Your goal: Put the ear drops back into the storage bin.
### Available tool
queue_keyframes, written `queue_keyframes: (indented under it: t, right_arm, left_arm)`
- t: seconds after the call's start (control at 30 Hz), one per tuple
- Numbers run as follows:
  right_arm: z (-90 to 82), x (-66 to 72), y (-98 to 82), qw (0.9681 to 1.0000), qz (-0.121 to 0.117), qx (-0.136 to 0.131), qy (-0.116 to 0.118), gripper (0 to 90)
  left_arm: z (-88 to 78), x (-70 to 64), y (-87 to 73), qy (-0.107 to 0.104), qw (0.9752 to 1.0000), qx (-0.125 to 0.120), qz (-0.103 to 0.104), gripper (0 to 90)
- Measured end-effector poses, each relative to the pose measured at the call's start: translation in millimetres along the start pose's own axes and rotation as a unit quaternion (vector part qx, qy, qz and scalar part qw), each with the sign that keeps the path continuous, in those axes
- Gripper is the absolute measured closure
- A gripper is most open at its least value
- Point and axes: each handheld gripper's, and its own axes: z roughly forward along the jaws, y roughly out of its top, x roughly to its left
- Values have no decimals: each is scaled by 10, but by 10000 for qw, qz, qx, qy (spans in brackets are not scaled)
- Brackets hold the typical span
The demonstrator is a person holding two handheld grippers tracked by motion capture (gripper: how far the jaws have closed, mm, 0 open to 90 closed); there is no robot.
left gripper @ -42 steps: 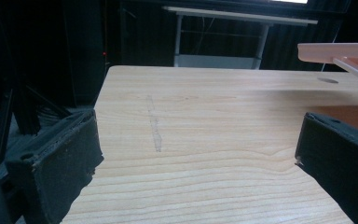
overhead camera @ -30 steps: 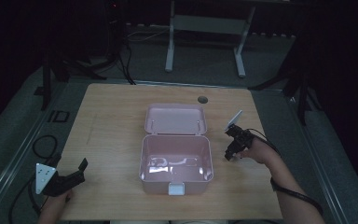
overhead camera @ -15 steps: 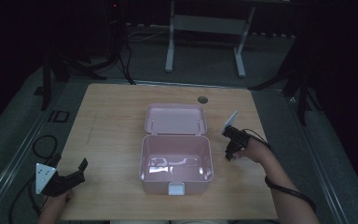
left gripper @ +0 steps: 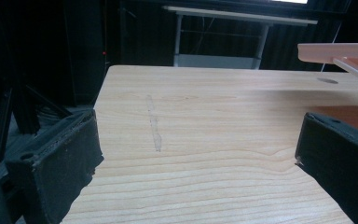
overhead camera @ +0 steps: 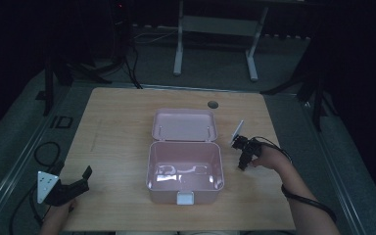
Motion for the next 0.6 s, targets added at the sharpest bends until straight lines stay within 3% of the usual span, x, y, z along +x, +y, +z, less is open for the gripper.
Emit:
queue_keyframes:
  t: [0.27,0.3,0.4,0.43,0.47,0.53,0.6]
  right_arm:
    - [-29,105,-84,9979,-643,21,29,596]
    - [-29,105,-84,9979,-643,21,29,596]
    - [-71,155,-151,9941,-1081,-77,65,596]
    - [-71,155,-151,9941,-1081,-77,65,596]
    - [-88,197,-195,9896,-1432,-142,72,596]
    - [-102,240,-234,9840,-1767,-226,32,596]
    - [-115,294,-278,9762,-2146,-298,-4,596]
  left_arm:
    - [-2,-1,-1,-12,10000,-9,1,4]
    - [-2,-1,-1,-12,10000,-9,1,4]
    - [-2,-1,-1,-11,10000,-10,3,4]
    - [-2,-1,-1,-11,10000,-10,6,4]
    - [-2,-1,-1,-11,10000,-10,2,4]
    - [-2,-1,-1,-9,10000,-7,1,4]
    - [-2,-2,-1,-9,10000,-11,3,4]
